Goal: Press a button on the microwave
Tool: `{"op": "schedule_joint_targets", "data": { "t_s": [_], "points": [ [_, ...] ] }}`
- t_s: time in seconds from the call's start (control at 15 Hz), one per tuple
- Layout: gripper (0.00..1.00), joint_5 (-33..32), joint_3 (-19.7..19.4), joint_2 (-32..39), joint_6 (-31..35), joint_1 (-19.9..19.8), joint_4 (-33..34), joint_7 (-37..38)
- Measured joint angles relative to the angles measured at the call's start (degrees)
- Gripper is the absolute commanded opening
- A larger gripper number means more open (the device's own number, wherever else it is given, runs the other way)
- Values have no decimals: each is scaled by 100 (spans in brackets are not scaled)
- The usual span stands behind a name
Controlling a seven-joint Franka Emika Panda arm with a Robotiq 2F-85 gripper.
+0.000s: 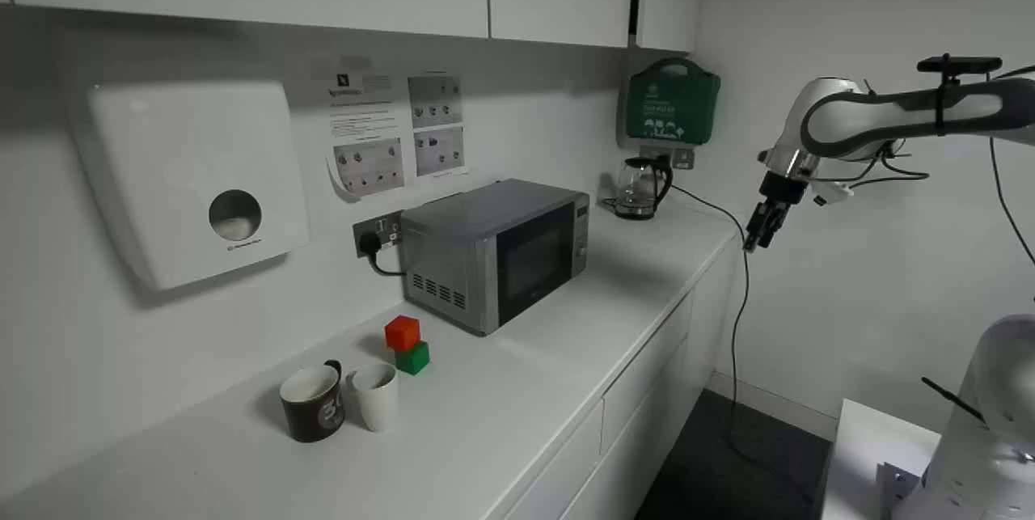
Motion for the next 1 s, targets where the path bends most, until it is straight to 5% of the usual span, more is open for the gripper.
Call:
{"op": "schedule_joint_targets", "data": {
  "t_s": [0.6,0.87,0.93,1.0],
  "points": [
    [100,51,13,0,0,-7,0,22],
    [100,827,128,46,193,21,5,353],
    [75,1058,178,80,315,43,7,449],
    [74,1281,234,133,480,76,10,542]
  ]
}}
